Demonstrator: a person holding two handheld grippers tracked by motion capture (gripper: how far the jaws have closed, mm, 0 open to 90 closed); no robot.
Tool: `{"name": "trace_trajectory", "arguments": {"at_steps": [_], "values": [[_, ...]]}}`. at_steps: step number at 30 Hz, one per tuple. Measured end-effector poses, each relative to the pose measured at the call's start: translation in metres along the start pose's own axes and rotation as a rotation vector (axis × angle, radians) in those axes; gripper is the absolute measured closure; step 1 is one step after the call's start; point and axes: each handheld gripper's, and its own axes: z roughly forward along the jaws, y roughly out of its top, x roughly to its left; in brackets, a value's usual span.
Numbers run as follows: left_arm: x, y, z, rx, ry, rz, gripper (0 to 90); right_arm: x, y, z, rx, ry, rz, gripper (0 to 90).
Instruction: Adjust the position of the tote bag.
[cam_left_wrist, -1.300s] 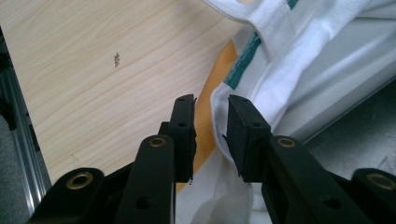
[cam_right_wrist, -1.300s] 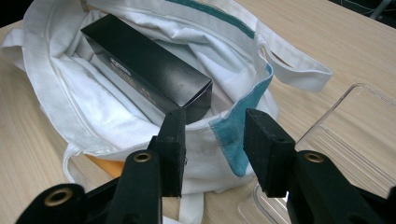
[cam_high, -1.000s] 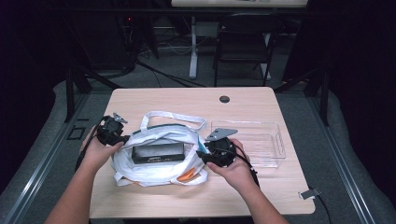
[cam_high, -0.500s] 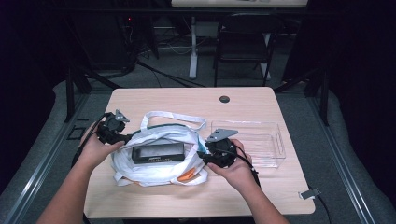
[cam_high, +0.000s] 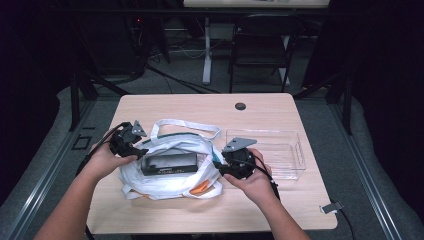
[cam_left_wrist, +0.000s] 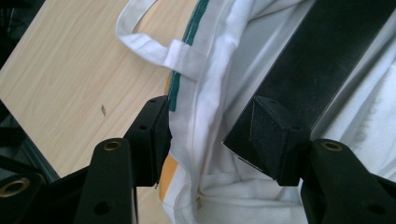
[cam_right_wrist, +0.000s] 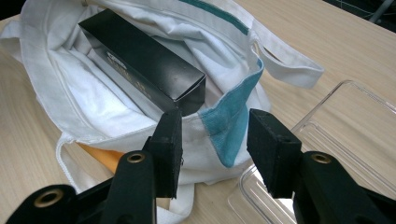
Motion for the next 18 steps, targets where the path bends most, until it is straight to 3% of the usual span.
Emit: {"name": "trace_trajectory", "arguments": {"at_steps": [4,13,18], "values": [[-0.003,0.004,0.002,0.003,0.012,0.052,45.4,-0.001,-0.001,0.001,0.004,-0.004,0.004,55.1],[-0.012,0.010,0.010,0.025,-0.047,0.136,40.9,-0.002,-0.003,0.001,0.008,-0.006,0.007,54.7],[-0.015,0.011,0.014,0.043,-0.050,0.156,38.9,-0.002,-0.003,0.002,0.014,-0.005,0.005,54.7]]}}
